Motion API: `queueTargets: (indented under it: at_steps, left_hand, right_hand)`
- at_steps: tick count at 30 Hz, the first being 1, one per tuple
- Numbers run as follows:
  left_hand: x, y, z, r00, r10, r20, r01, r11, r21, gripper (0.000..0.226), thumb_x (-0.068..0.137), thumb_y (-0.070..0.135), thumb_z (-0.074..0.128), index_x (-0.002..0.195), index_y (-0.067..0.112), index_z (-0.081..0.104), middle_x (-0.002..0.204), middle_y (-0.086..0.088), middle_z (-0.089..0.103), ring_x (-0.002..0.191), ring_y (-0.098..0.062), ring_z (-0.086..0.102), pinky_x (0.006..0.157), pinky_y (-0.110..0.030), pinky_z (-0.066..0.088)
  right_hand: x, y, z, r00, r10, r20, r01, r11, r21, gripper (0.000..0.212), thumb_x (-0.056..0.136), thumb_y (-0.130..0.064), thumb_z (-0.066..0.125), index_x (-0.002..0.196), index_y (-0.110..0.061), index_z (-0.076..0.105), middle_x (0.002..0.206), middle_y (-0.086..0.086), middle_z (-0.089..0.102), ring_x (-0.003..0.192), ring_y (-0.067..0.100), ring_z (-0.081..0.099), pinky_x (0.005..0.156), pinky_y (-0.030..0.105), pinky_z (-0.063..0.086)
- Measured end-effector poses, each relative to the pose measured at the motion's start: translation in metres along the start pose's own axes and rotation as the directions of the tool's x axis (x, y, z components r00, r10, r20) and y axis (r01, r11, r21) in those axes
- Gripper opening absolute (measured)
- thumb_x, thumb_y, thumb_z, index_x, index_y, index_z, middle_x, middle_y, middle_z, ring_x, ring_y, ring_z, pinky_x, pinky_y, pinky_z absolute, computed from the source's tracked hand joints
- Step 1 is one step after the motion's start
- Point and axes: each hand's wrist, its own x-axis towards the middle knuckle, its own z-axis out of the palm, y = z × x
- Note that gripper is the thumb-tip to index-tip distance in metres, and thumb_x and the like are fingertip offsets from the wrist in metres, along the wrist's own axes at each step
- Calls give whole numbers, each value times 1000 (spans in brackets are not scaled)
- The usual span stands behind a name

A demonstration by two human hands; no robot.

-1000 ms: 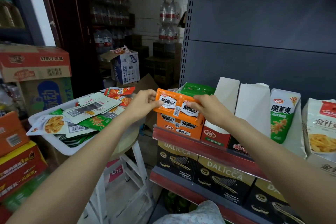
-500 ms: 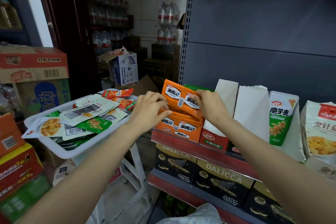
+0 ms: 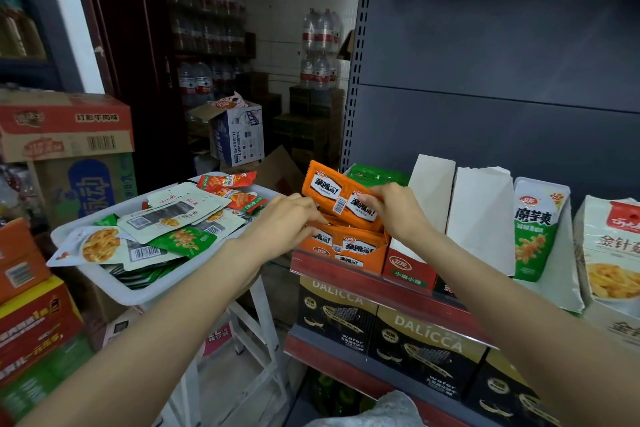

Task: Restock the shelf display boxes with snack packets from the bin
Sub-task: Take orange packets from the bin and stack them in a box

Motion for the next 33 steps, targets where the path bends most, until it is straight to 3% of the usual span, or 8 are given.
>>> queueTargets:
  at_steps: [2,6,11,16,20,25,29,33]
  left_hand:
    - [0,0,-1,1000,4,-7,-4,1000,1,31,95,26,51,125,26,60,120,3,59,109,-15,49,91,-27,33]
    - [4,3,-2,1000,-26,-12,26,999,31,30,97,26,48,124,28,61,119,5,61,109,-14,50,90,-26,35]
    - [4,5,-2,999,-45,-16,46,999,16,28,95,26,50,121,27,63,121,4,62,110,-13,52,93,-28,38]
    - [5,4,-2,998,-59,1,59,998,34,28,96,28,50,120,25,63,122,4,62,112,-14,52,94,-30,39]
    - [6,6,-3,999,-52,6,52,997,53,28,96,30,48,120,25,62,122,4,61,112,-14,52,94,-30,39]
    - [1,4,-1,1000,-25,-3,25,997,72,30,96,30,50,124,26,58,126,3,54,114,-16,47,92,-31,34]
    - [-2,4,1,999,-22,-47,25,998,65,29,93,28,55,121,27,59,144,4,37,131,-16,31,102,-33,28]
    - [4,2,-2,1000,2,-18,-1,998,68,29,92,25,55,121,24,59,150,3,32,138,-17,25,108,-33,24]
  right_hand:
    - [-1,3,-2,998,18,65,-17,1000,-6,28,96,-33,50,88,-9,65,87,5,69,70,16,62,63,25,48]
    - [4,1,-21,982,17,189,-1,997,-82,27,93,-31,55,85,-8,66,68,-7,57,53,3,48,48,17,32]
    - [11,-5,-37,948,4,318,52,984,-169,39,92,-28,58,56,-22,44,55,-13,43,48,2,41,47,14,27]
    - [20,-13,-39,911,23,412,122,939,-321,26,93,-29,57,73,-12,54,73,-3,55,65,12,53,52,18,33]
    - [21,-17,-27,957,2,291,143,867,-478,29,92,-32,58,75,-12,45,88,0,51,83,22,60,58,22,39]
    - [19,-23,-23,960,-17,280,181,800,-572,34,91,-29,60,71,-13,38,85,2,48,75,19,50,49,22,32]
    - [24,-26,-19,924,44,381,200,793,-576,40,87,-27,65,63,-15,35,74,1,49,65,17,49,48,23,33]
    - [29,-26,-19,883,119,455,172,818,-549,28,86,-29,66,76,-11,47,74,-2,52,69,15,53,56,21,39]
